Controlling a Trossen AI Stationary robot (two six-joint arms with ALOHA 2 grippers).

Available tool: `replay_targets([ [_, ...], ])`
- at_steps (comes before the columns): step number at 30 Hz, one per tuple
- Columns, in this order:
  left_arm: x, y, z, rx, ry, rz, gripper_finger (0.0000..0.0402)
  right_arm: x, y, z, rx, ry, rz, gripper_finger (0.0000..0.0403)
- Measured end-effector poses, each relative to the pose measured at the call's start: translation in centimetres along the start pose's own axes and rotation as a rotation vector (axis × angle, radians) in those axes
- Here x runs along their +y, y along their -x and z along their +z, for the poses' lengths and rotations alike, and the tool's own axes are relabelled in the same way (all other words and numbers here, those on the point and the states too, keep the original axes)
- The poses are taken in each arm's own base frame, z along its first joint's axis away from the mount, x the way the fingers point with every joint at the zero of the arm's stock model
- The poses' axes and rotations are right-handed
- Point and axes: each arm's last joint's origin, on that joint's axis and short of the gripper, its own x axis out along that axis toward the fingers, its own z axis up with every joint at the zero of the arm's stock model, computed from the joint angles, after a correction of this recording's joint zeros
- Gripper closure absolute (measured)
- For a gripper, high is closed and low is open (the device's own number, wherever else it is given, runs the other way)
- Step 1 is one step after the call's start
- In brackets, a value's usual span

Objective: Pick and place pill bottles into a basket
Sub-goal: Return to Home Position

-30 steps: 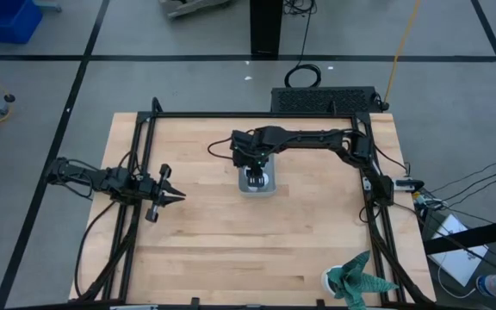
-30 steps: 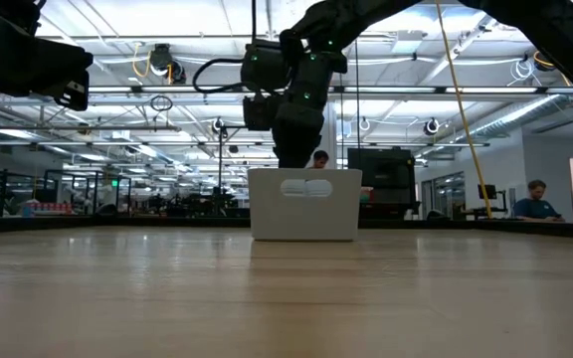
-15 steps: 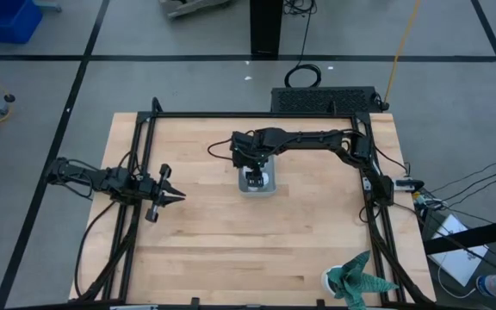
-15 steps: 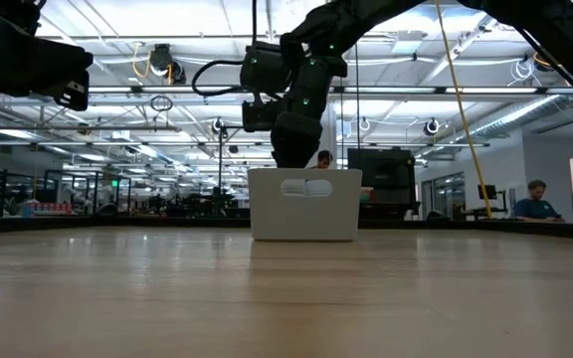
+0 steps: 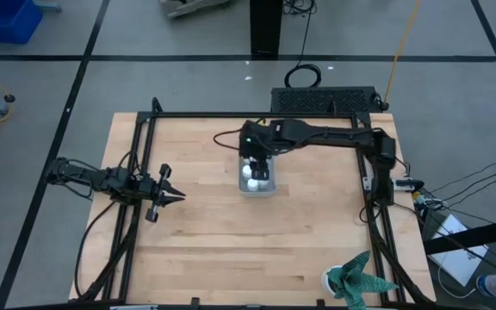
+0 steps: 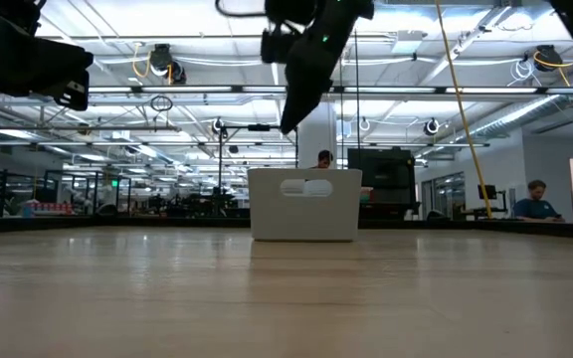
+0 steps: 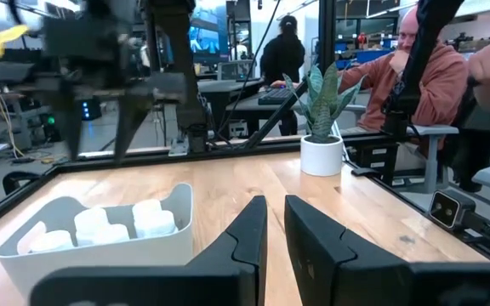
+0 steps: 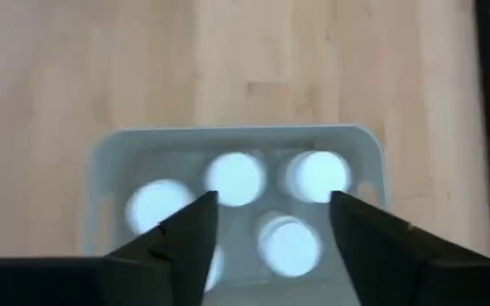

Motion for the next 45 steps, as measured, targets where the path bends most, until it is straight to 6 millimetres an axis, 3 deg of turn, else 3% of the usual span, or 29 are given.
replay_targets([
  [6,0.0,0.0,0.0,0.000,0.000,0.000,0.0350,3.6,1.1,-2.3,-0.124,0.063,0.020,0.0366],
  [8,0.0,0.0,0.0,0.001,0.000,0.000,0.0350,4.9,1.3,-3.3,-0.218,0.077,0.023,0.0390],
  [14,0.0,0.0,0.0,0.000,0.000,0.000,0.0350,8.7,2.1,-7.5,-0.479,0.069,0.064,0.0401],
  [18,0.0,0.0,0.0,0.000,0.000,0.000,0.0350,11.0,1.7,-11.7,-0.569,0.101,0.068,0.0402],
  [25,0.0,0.0,0.0,0.000,0.000,0.000,0.0350,13.9,2.7,-17.4,-0.715,0.086,0.013,0.0402],
  [30,0.0,0.0,0.0,0.000,0.000,0.000,0.0350,14.7,3.3,-20.0,-0.792,0.085,0.060,0.0402],
  [36,0.0,0.0,0.0,0.000,0.000,0.000,0.0350,15.0,4.1,-21.6,-0.788,0.110,0.009,0.0403],
  [45,0.0,0.0,0.0,0.000,0.000,0.000,0.0350,14.3,5.3,-25.0,-0.862,0.075,0.045,0.0403],
])
